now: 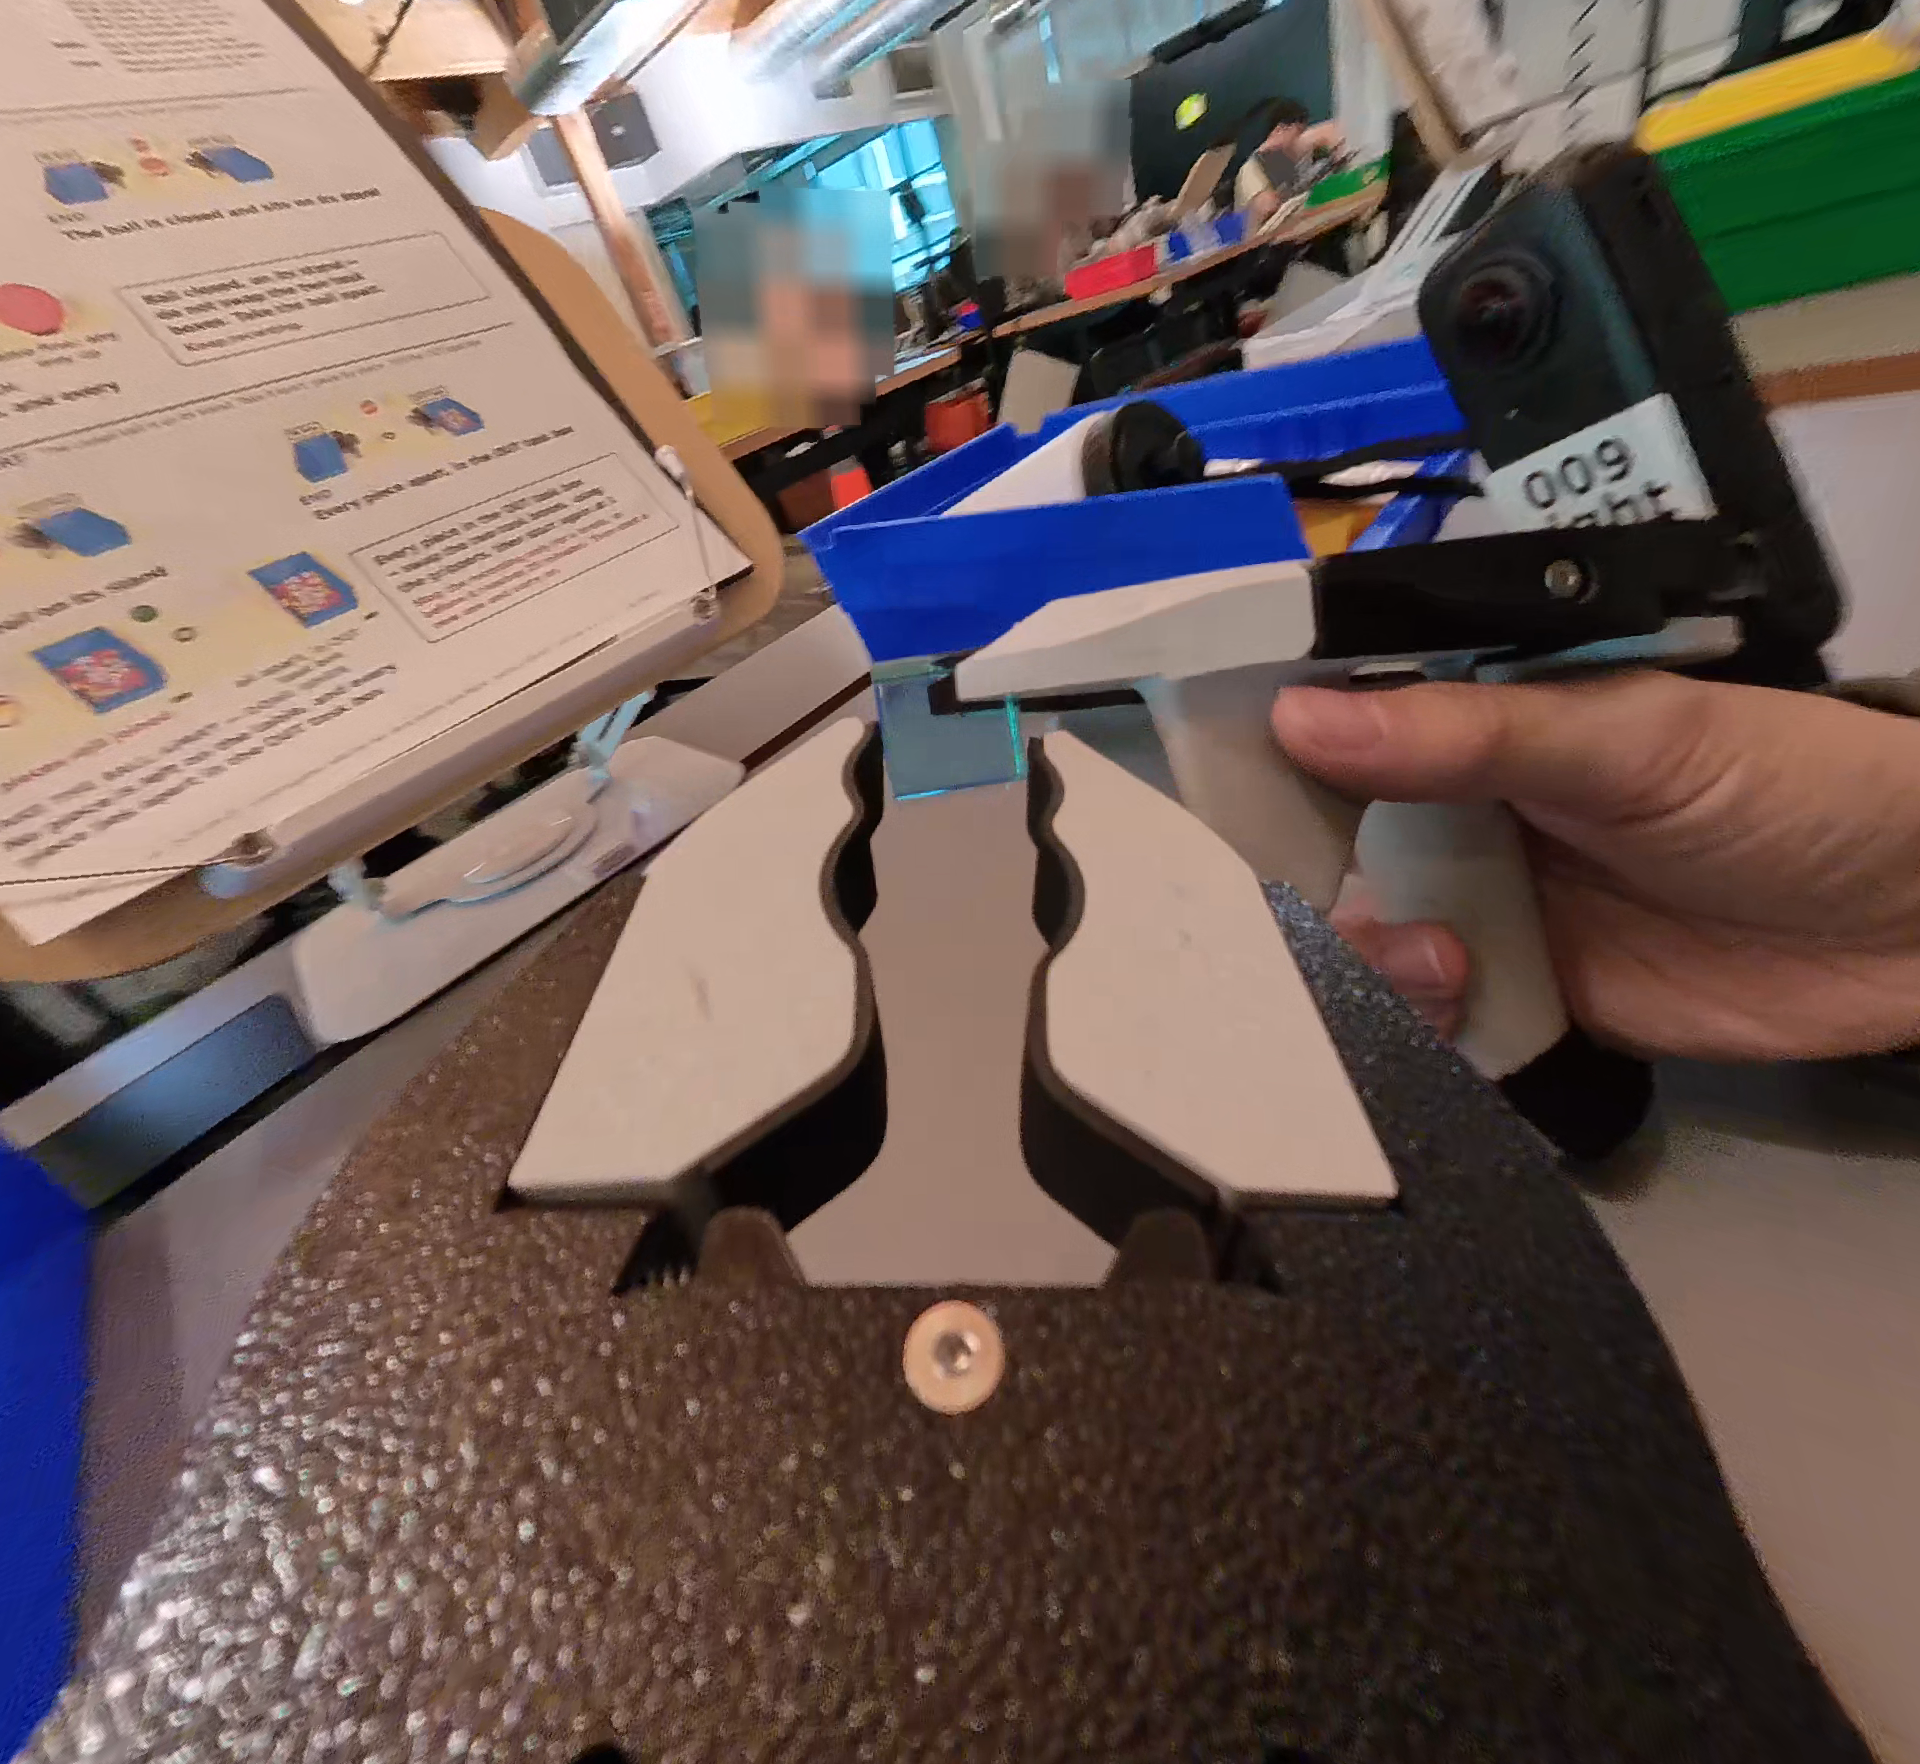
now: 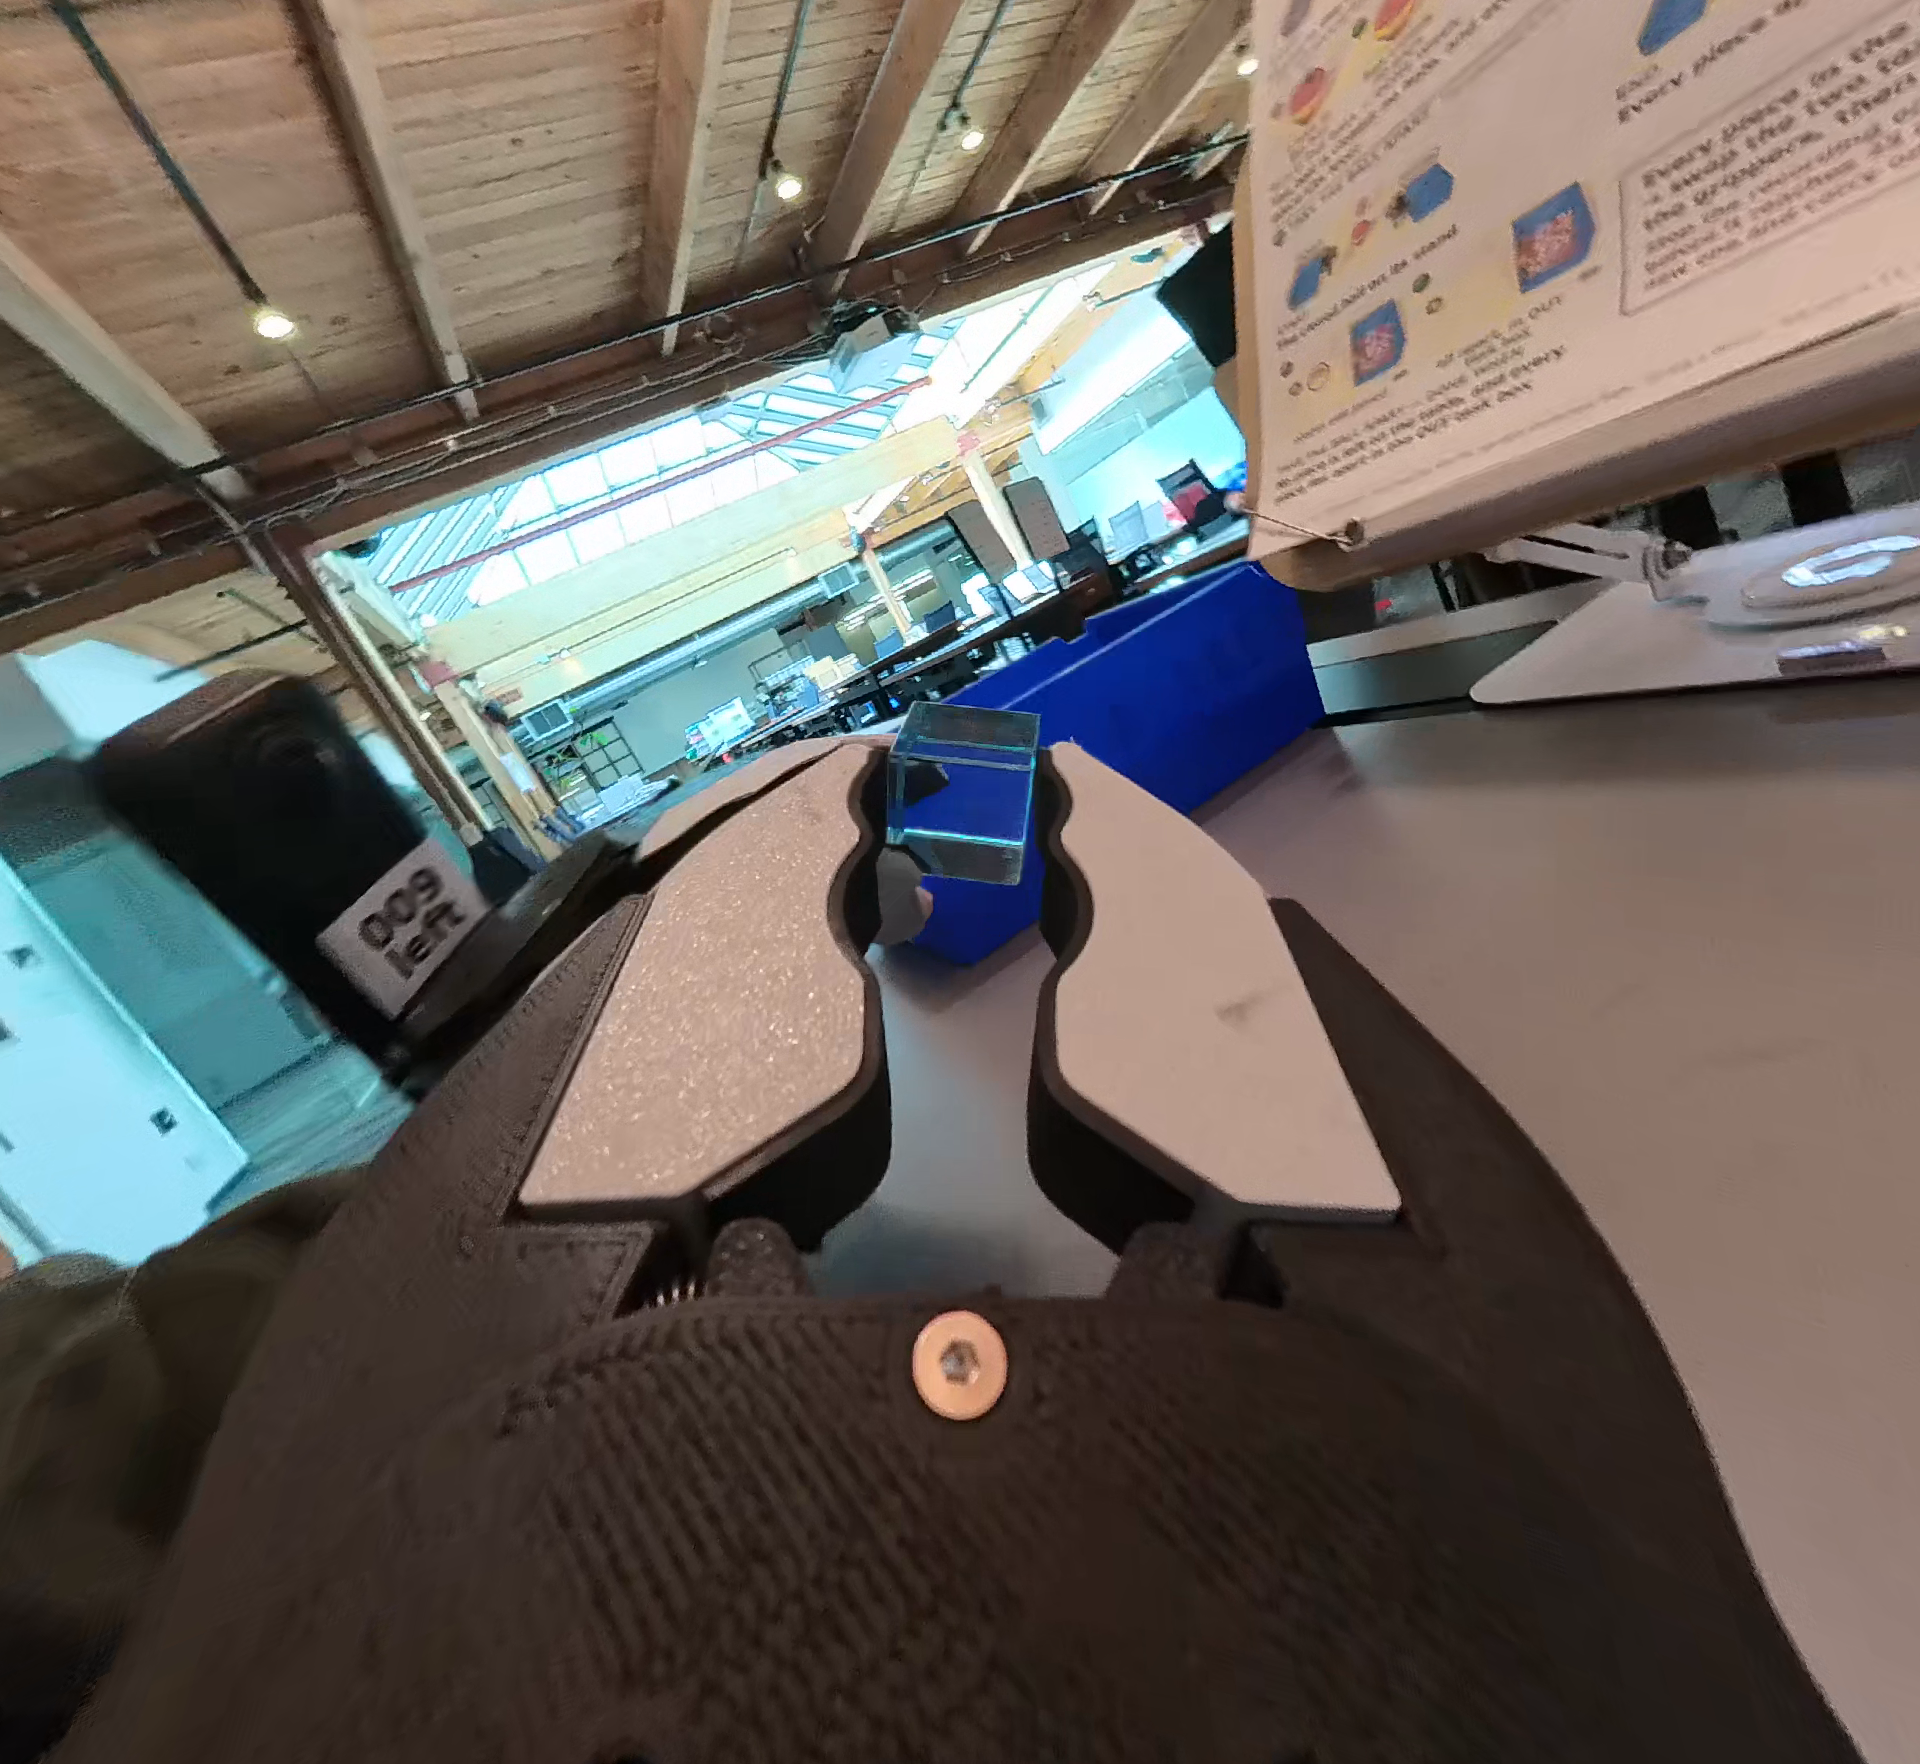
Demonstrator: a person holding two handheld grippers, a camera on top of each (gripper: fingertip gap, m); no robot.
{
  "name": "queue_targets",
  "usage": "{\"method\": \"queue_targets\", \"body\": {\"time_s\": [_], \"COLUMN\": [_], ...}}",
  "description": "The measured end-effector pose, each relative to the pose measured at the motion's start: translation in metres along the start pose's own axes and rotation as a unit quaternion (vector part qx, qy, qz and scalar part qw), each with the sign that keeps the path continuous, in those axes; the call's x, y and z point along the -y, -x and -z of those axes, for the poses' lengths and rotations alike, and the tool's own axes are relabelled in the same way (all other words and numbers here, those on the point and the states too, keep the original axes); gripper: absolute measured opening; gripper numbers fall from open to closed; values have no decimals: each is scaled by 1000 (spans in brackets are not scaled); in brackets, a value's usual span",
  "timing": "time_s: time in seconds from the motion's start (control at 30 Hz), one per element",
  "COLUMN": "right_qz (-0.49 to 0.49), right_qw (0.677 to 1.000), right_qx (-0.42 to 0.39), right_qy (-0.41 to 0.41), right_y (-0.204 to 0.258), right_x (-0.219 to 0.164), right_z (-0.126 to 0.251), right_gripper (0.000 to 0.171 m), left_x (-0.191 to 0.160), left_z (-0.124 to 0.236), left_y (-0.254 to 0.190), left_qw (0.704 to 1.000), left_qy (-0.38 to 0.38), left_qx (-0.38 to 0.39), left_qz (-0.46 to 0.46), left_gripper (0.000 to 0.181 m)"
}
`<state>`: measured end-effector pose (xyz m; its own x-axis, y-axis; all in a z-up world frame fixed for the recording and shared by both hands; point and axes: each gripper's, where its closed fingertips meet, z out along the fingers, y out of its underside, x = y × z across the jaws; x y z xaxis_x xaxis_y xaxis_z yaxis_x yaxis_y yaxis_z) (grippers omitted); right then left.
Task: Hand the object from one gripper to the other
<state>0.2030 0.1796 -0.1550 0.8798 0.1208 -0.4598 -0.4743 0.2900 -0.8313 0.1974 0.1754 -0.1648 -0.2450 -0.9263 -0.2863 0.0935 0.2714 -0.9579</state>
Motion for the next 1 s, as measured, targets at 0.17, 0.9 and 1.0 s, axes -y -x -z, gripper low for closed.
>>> {"method": "queue_targets", "body": {"time_s": [0.17, 0.9, 1.0], "right_qz": [-6, -62, -90], "right_qw": [997, 998, 996], "right_qx": [72, 9, 23], "right_qy": [18, 13, -4], "right_y": [12, -9, -5], "right_x": [13, 4, 6], "right_z": [6, 5, 4], "right_gripper": [47, 26, 26], "left_x": [12, 8, 5], "left_z": [14, 11, 5], "left_y": [-2, -8, -13], "left_qw": [971, 994, 995], "left_qy": [-61, -64, -50], "left_qx": [-161, -87, -45], "left_qz": [164, -16, -75], "left_gripper": [26, 37, 37]}}
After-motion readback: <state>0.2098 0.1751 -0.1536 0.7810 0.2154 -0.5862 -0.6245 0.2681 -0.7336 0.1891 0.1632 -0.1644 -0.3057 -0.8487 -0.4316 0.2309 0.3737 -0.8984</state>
